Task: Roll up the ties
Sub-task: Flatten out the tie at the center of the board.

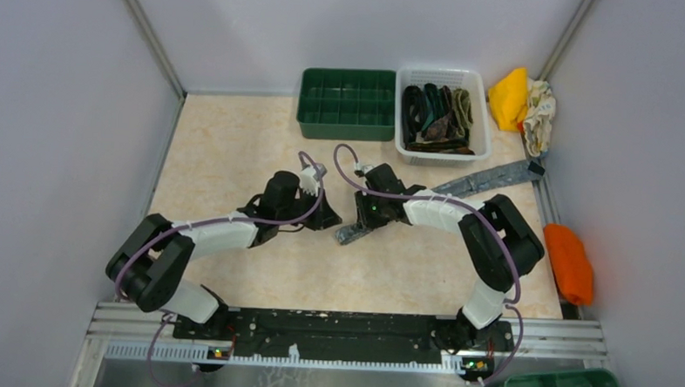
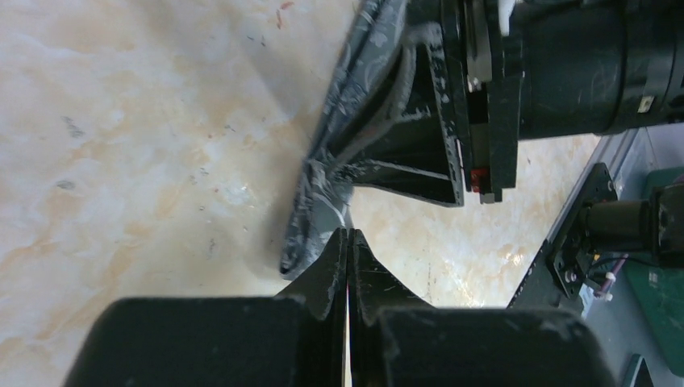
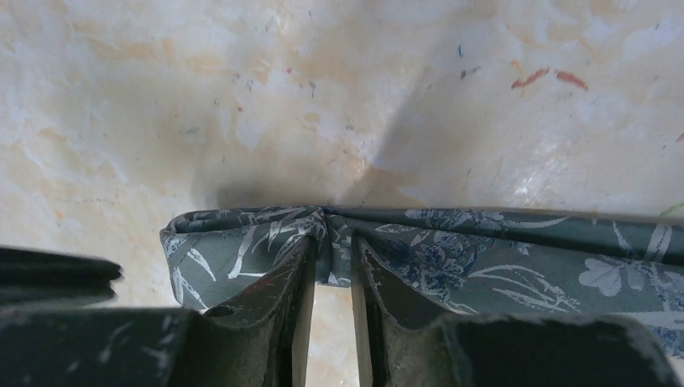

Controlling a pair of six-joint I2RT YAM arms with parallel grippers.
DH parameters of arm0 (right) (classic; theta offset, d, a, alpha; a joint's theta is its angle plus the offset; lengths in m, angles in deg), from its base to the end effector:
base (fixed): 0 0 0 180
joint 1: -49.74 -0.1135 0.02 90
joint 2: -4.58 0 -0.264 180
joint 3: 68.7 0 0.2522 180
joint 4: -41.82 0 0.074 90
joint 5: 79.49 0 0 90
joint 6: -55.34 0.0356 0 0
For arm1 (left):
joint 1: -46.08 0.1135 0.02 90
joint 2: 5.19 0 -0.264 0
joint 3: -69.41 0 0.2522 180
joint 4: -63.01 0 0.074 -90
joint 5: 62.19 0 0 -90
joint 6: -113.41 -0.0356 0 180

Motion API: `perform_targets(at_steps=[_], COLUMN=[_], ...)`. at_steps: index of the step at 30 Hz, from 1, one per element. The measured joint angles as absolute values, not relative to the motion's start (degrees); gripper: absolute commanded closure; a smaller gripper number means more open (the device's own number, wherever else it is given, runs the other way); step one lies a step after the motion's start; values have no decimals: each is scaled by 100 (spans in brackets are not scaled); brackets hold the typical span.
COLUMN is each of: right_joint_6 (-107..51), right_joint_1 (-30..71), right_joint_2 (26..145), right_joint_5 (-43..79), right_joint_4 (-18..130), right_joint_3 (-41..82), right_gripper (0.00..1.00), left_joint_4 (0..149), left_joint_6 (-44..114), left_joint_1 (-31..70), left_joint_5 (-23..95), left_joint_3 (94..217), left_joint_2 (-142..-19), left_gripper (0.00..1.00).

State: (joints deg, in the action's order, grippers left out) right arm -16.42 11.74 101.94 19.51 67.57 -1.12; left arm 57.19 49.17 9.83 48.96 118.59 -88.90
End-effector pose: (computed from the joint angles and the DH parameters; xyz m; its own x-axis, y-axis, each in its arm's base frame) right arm 0.2602 0.2103 0.1601 -0.8292 -0.2555 -0.4972 -0.4405 0.8463 0.2996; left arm 0.2286 -0.1835 0.1815 -0.6995 0.0103 -0.7146 0.5582 0.6323 -0.5373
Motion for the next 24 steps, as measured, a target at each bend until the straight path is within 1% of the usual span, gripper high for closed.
perform_targets(at_steps=[9, 17, 24], right_joint_6=[-1649, -1649, -1668], right_joint_1=[1179, 1179, 1179], right_joint_2=[10264, 10247, 10065], right_joint_5=[1931, 1927, 1806], right_joint_4=[6737, 6726, 6719], right_joint_3=[-44, -60, -206], right_gripper=[78, 79, 77], left_joint_4=[5691, 5671, 5481], left_joint_6=[4903, 4995, 5118], left_joint_1=[714, 684, 600], left_joint_5=[5125, 4946, 4992], left_joint_3=[11861, 11905, 11957], left_joint_2=[-9318, -9941, -10079], left_gripper=[100, 100, 100])
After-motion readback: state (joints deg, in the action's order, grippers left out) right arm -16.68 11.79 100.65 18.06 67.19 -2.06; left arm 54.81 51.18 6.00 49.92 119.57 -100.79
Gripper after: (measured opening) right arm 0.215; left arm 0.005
